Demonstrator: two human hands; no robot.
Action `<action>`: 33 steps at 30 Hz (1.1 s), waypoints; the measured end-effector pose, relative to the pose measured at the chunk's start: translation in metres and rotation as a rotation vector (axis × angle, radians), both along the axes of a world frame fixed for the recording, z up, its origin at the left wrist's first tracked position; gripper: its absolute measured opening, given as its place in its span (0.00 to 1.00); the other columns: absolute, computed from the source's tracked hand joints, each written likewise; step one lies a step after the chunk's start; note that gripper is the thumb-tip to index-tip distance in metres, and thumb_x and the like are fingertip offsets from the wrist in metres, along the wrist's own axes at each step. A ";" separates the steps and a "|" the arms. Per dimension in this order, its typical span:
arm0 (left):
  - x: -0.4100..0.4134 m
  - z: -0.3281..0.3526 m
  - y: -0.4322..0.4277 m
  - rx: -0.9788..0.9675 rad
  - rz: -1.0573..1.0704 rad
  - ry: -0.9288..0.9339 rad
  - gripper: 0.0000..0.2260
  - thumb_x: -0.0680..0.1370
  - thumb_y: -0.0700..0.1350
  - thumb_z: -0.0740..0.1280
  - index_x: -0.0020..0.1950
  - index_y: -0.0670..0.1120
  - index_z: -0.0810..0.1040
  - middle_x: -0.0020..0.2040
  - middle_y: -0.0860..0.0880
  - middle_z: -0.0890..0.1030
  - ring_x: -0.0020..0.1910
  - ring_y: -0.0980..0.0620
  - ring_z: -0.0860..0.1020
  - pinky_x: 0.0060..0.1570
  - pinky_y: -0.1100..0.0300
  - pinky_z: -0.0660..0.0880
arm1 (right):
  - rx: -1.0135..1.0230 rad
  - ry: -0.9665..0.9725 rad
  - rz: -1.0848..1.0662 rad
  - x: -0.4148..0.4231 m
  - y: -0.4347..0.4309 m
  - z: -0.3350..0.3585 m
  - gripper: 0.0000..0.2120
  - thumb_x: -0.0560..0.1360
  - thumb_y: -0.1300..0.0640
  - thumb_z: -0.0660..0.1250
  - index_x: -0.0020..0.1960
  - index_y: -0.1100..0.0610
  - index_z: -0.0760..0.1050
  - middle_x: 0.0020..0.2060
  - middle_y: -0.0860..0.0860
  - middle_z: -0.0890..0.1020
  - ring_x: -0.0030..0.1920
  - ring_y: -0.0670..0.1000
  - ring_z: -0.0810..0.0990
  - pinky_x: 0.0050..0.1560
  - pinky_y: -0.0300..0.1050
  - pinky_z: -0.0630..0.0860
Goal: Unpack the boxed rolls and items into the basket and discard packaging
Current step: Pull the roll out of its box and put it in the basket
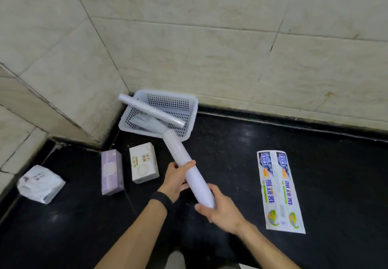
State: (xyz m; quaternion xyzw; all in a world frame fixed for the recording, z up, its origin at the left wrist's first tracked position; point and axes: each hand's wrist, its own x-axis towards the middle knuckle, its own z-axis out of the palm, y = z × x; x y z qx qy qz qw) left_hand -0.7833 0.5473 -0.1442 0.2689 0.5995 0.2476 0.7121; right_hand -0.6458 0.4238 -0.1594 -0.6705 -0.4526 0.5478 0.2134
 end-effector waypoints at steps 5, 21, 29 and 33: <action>-0.023 0.003 0.011 -0.023 0.138 -0.051 0.27 0.74 0.49 0.74 0.69 0.44 0.67 0.60 0.44 0.78 0.58 0.44 0.78 0.51 0.47 0.79 | -0.014 0.000 0.076 -0.005 0.016 0.008 0.31 0.70 0.40 0.69 0.70 0.38 0.61 0.55 0.46 0.78 0.44 0.47 0.80 0.41 0.43 0.79; -0.075 0.027 0.034 0.143 0.386 -0.036 0.23 0.76 0.47 0.72 0.67 0.46 0.68 0.59 0.45 0.78 0.56 0.45 0.79 0.48 0.44 0.81 | 0.195 -0.294 0.305 -0.034 0.081 0.022 0.29 0.71 0.35 0.65 0.68 0.40 0.62 0.57 0.45 0.77 0.52 0.49 0.79 0.54 0.53 0.78; -0.103 0.029 0.097 0.187 0.336 -0.083 0.23 0.76 0.48 0.73 0.66 0.47 0.66 0.60 0.47 0.78 0.56 0.46 0.80 0.46 0.50 0.82 | 0.265 -0.360 0.275 -0.060 0.140 0.026 0.26 0.74 0.39 0.65 0.69 0.40 0.61 0.56 0.45 0.76 0.51 0.49 0.78 0.52 0.51 0.78; -0.114 0.026 0.133 0.226 0.247 -0.087 0.24 0.76 0.49 0.73 0.68 0.46 0.68 0.61 0.46 0.79 0.55 0.47 0.82 0.48 0.53 0.82 | 0.281 -0.388 0.235 -0.069 0.170 0.027 0.27 0.75 0.41 0.65 0.71 0.41 0.61 0.58 0.45 0.76 0.53 0.48 0.78 0.53 0.50 0.78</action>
